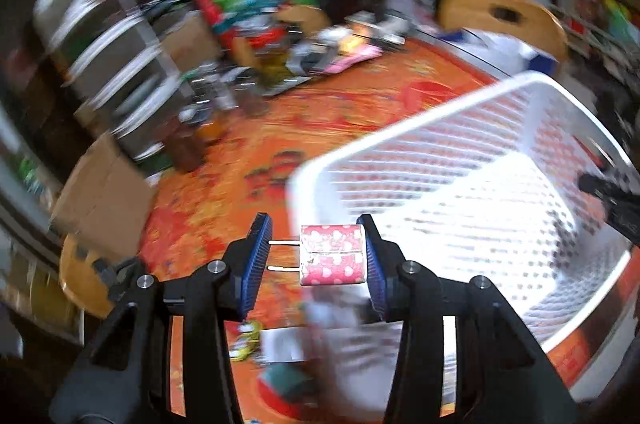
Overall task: Organize rigid objects
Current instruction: 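Carry the pink charger into the basket and open the left tool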
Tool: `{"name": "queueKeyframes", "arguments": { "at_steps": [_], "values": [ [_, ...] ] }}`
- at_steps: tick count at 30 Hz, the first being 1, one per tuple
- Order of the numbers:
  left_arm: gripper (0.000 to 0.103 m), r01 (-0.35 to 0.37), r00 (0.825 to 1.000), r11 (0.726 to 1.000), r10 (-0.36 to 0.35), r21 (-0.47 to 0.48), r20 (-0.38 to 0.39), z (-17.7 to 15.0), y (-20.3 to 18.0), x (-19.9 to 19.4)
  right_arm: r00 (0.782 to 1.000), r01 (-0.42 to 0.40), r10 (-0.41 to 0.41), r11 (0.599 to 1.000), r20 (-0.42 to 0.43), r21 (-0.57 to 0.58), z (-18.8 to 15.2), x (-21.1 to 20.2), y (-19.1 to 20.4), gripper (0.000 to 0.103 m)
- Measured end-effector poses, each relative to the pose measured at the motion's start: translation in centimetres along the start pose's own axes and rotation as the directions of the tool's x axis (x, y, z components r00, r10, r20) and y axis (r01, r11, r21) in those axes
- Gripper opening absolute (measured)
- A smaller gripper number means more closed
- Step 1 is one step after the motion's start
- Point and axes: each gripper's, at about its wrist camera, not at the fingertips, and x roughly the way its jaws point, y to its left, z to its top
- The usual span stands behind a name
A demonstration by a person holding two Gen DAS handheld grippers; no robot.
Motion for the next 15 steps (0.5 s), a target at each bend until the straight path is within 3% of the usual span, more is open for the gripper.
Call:
{"name": "queueKeyframes", "arguments": {
  "at_steps": [3,7,9,15],
  "values": [
    [0.041,0.104,0.992,0.992,-0.098,0.077,-0.084,0.7,-4.7,1.6,1.000,0.001,-0.001,1.000,-0.003,0.004,0.0,0.0,0.0,0.025],
    [0.041,0.192,0.961,0.973,-0.159,0.132,-0.225,0.4,-8.9,4.8,1.000,0.004,-0.004,1.000,-0.006,0.004,0.1,0.0,0.0,0.025],
    [0.041,0.175,0.957,0.972,-0.130,0.157,-0.259,0.1,-10.3,5.6,1.000,0.000,0.000,1.000,-0.006,0.004,0.0,0.1,0.0,0.025],
    [0.041,0.132,0.962,0.976,-0.084,0.173,-0.260,0.1,-10.2,5.7,1.000,0.002,-0.002,1.000,-0.009,0.002,-0.1,0.0,0.1,0.025]
  ]
}}
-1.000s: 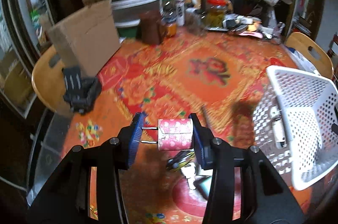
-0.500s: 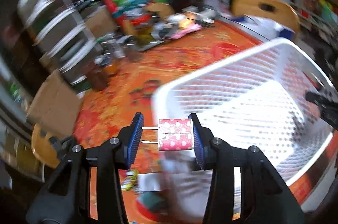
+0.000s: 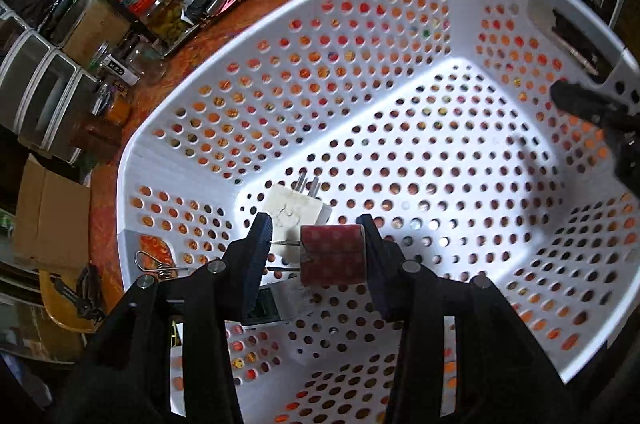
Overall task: Organize rigid objects
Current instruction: 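Carry the pink charger into the basket and open the left tool, then grasp the light-blue charger with the left tool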
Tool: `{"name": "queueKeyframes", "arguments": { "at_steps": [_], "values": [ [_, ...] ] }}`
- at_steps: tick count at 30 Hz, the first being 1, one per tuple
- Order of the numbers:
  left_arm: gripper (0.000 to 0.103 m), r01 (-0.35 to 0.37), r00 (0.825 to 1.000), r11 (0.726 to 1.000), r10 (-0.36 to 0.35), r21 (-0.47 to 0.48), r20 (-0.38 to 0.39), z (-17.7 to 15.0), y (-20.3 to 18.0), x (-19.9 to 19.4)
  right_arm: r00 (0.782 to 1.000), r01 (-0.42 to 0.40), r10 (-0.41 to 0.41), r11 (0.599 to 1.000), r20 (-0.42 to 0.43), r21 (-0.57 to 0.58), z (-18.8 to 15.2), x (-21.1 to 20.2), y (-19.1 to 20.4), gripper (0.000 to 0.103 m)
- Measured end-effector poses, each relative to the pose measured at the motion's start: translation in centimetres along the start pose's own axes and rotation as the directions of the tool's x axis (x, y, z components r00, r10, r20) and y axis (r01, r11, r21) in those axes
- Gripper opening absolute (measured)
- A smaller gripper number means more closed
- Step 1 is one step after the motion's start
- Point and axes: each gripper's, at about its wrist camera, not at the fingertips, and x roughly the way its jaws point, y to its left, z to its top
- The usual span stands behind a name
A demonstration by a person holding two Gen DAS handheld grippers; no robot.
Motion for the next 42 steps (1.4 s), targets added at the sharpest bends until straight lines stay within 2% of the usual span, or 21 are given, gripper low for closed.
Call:
{"name": "queueKeyframes", "arguments": {
  "at_steps": [9,10,11,13,15,18,19,21,22,24,26,27,31,36,38,40,42],
  "values": [
    [0.043,-0.011,1.000,1.000,0.011,0.003,0.024,-0.2,1.2,0.6,1.000,0.006,-0.006,1.000,-0.002,0.000,0.1,-0.1,0.0,0.025],
    [0.051,-0.019,0.999,1.000,0.019,0.004,0.043,-0.3,1.2,0.4,1.000,0.008,-0.008,1.000,-0.003,-0.001,0.1,-0.1,0.0,0.025],
    [0.067,-0.037,0.997,0.999,0.036,0.006,0.069,-0.4,1.3,-0.1,1.000,0.010,-0.010,1.000,-0.004,-0.003,0.1,-0.1,0.1,0.025],
    [0.083,-0.084,0.986,0.996,0.084,-0.004,0.142,-1.1,1.7,-1.7,1.000,0.012,-0.012,1.000,-0.007,-0.002,0.1,-0.1,0.1,0.025],
    [0.083,-0.067,0.978,0.997,0.074,-0.042,0.196,-2.1,3.0,-3.5,1.000,0.016,-0.016,1.000,-0.011,-0.002,0.1,-0.1,0.1,0.025],
    [0.084,0.000,0.958,0.987,0.046,-0.159,0.285,-5.2,7.2,-7.2,1.000,0.020,-0.020,1.000,-0.015,-0.007,0.1,0.0,0.1,0.025],
    [0.088,0.019,0.949,0.978,0.048,-0.209,0.310,-6.6,9.0,-8.3,1.000,0.021,-0.021,1.000,-0.014,-0.007,0.1,0.0,0.1,0.025],
    [0.102,0.026,0.935,0.948,0.089,-0.318,0.342,-9.8,13.0,-9.7,1.000,0.024,-0.024,1.000,-0.015,-0.008,0.1,0.0,0.1,0.025],
    [0.103,0.004,0.933,0.927,0.132,-0.376,0.336,-11.7,15.0,-9.7,1.000,0.023,-0.023,1.000,-0.014,-0.007,0.1,0.0,0.1,0.025],
    [0.103,-0.048,0.944,0.886,0.191,-0.462,0.268,-14.5,18.0,-8.4,1.000,0.020,-0.020,1.000,-0.012,-0.006,0.1,0.0,0.1,0.025],
    [0.103,-0.072,0.961,0.838,0.203,-0.541,0.187,-17.4,20.4,-5.4,1.000,0.017,-0.017,1.000,-0.009,-0.006,0.1,0.0,0.1,0.025],
    [0.103,-0.065,0.973,0.823,0.179,-0.565,0.149,-18.7,21.2,-3.4,1.000,0.018,-0.018,1.000,-0.009,-0.007,0.1,0.0,0.1,0.025],
    [0.103,-0.047,0.991,0.816,0.108,-0.576,0.073,-21.2,21.1,1.2,1.000,0.024,-0.024,1.000,-0.015,-0.012,0.2,0.1,0.2,0.025],
    [0.102,0.029,0.993,0.823,0.042,-0.568,0.112,-21.9,17.8,2.4,0.999,0.030,-0.030,1.000,-0.015,-0.007,0.2,0.0,0.2,0.025],
    [0.101,-0.001,0.993,0.832,0.065,-0.555,0.096,-21.2,16.1,2.9,0.999,0.033,-0.033,0.999,-0.015,-0.007,0.2,0.0,0.2,0.025],
    [0.094,-0.019,0.994,0.839,0.075,-0.544,0.080,-20.7,14.9,3.4,0.999,0.033,-0.033,0.999,-0.016,-0.010,0.2,0.0,0.2,0.025],
    [0.084,-0.004,0.997,0.846,0.046,-0.534,0.067,-20.1,13.9,4.4,0.999,0.032,-0.032,0.999,-0.015,-0.009,0.1,0.0,0.2,0.025]
  ]
}}
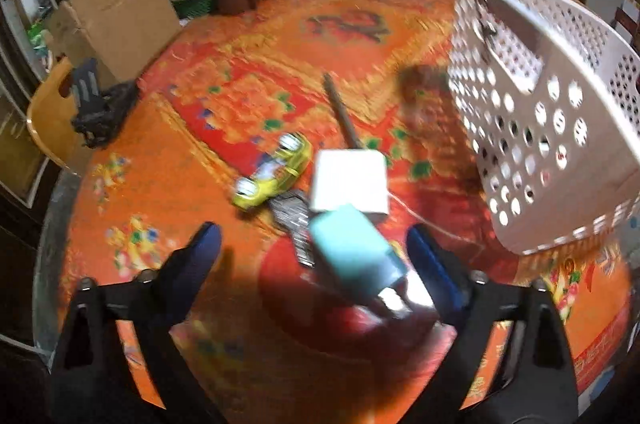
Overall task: Organize rigid objects
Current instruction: 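Grasp the light-blue charger with the left tool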
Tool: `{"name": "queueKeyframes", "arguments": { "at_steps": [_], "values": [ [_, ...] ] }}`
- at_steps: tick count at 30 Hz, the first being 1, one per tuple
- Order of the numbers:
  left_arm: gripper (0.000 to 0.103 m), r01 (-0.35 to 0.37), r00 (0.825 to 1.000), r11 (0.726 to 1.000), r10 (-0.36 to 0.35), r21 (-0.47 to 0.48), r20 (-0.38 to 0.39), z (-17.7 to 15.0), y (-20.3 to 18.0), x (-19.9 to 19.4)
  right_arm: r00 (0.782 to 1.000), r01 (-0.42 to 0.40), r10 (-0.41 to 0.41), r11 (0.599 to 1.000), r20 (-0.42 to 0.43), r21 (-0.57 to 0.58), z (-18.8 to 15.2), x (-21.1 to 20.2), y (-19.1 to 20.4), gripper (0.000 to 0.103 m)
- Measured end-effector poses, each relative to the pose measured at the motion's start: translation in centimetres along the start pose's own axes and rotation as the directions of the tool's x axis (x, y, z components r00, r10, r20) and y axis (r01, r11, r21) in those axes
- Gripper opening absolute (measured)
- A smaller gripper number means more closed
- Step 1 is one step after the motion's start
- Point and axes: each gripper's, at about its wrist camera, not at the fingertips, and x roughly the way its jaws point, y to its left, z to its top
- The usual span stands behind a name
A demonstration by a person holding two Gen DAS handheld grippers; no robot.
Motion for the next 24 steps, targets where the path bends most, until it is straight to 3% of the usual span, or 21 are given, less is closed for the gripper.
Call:
{"name": "queueKeyframes", "arguments": {
  "at_steps": [3,6,7,9,18,24],
  "values": [
    [0.069,-0.005,1.000,1.000,0.005,-0.001,-0.017,-0.3,-1.0,0.6,1.000,-0.001,0.001,1.000,0.000,-0.001,0.0,0.0,0.0,0.025],
    [0.049,-0.003,1.000,1.000,0.003,-0.017,-0.019,-0.5,-1.3,0.8,1.000,-0.004,0.004,1.000,0.002,-0.003,0.0,0.0,0.1,0.025],
    [0.037,0.006,1.000,1.000,-0.006,-0.019,-0.020,-0.6,-1.3,0.6,1.000,-0.005,0.005,1.000,0.003,-0.003,0.0,0.0,0.1,0.025],
    [0.029,-0.027,1.000,1.000,0.027,-0.003,-0.013,-1.0,-1.6,0.2,1.000,-0.007,0.007,1.000,0.003,-0.003,0.0,0.0,0.0,0.025],
    [0.025,-0.023,0.996,0.997,0.029,-0.068,0.087,-1.7,1.1,-2.9,1.000,-0.010,0.010,1.000,0.006,-0.002,-0.1,-0.1,0.0,0.025],
    [0.025,-0.022,0.986,0.996,0.037,-0.092,0.161,-0.1,2.5,-6.2,1.000,-0.013,0.013,1.000,0.006,-0.003,-0.1,-0.1,-0.1,0.025]
  ]
}}
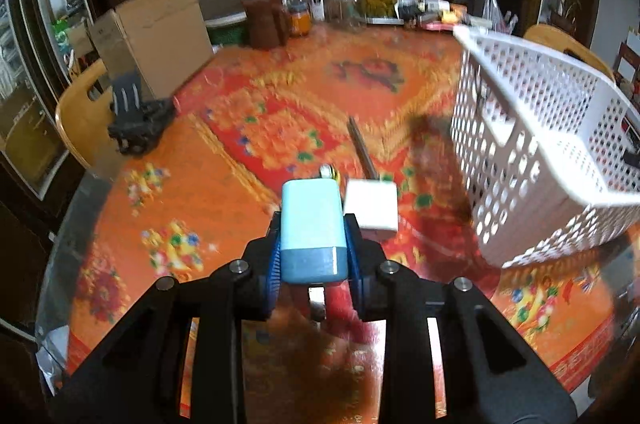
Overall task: Organize rigid objects
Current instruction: 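Grasp the light-blue charger with the left tool, then carry the light-blue charger over the basket and lower it inside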
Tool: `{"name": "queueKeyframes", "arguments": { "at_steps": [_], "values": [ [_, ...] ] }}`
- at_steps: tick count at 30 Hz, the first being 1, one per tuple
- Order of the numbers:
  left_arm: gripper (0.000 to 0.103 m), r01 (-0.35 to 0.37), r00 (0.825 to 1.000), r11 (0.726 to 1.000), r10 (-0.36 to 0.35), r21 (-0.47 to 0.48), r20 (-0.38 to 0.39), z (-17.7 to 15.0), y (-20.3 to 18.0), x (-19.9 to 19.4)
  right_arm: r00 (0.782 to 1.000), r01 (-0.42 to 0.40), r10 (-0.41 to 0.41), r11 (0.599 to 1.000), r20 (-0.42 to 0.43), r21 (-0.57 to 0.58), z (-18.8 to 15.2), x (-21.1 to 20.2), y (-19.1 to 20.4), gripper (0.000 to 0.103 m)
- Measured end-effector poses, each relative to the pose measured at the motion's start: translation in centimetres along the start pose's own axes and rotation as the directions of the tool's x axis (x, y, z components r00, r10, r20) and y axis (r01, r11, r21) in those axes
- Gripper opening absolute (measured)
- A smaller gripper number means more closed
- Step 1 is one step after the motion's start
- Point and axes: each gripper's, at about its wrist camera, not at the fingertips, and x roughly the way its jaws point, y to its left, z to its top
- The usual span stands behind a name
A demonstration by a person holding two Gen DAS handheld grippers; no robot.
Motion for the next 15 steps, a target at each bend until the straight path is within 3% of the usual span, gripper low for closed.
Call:
{"name": "queueKeyframes", "arguments": {
  "at_steps": [9,15],
  "values": [
    [0.025,-0.022,0.990,0.998,0.015,0.052,0.140,5.8,-0.3,-5.7,1.000,0.000,0.000,1.000,0.000,-0.002,0.1,0.0,0.1,0.025],
    [0.025,-0.008,0.984,0.983,-0.025,0.184,0.175,9.2,-4.8,-7.7,1.000,0.000,0.000,1.000,0.003,-0.004,0.2,0.1,0.2,0.025]
  ]
}}
